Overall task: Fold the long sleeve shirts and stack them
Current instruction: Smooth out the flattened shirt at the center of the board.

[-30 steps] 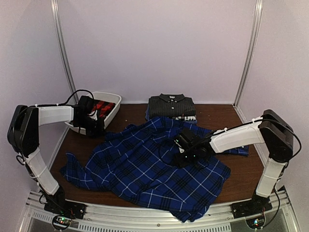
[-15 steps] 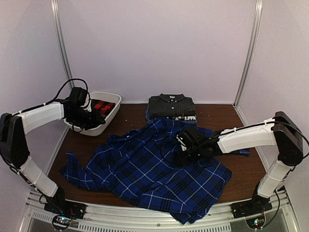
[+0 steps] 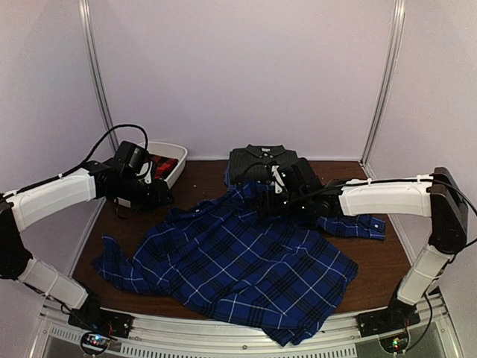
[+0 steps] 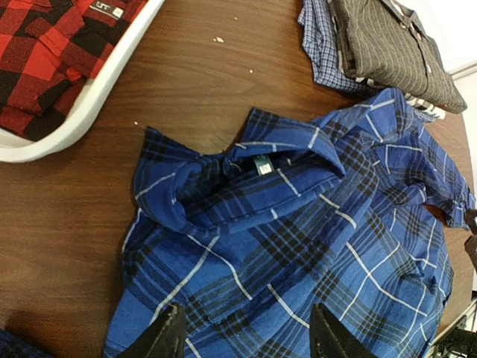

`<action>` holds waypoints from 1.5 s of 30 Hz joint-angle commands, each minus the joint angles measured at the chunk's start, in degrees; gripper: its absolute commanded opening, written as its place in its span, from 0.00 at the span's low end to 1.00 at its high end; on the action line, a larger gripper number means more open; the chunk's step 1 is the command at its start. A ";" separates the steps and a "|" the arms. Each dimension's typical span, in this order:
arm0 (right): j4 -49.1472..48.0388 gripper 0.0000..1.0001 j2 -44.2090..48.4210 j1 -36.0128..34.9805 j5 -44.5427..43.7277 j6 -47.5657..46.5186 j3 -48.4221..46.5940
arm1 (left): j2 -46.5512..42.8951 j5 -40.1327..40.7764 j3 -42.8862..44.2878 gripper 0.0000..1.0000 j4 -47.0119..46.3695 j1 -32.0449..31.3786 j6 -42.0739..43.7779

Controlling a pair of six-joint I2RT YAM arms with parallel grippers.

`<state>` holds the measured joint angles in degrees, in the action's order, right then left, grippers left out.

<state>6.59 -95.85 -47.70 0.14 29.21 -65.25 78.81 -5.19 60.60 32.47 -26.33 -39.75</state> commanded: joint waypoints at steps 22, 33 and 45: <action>6.38 0.68 14.36 -0.65 -4.96 13.31 18.24 | 22.73 -12.23 16.36 0.51 -9.62 -5.76 9.96; 4.95 0.68 5.28 10.09 -0.51 4.72 7.75 | 34.06 -8.93 28.07 0.59 -3.33 -5.84 14.99; 6.62 0.69 -6.58 12.71 -0.28 -1.68 -3.98 | 35.14 -8.52 25.75 0.63 -2.64 -6.70 13.47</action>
<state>12.64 -100.40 -35.51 -0.47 29.78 -66.63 112.97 -14.13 86.87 30.06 -32.47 -26.20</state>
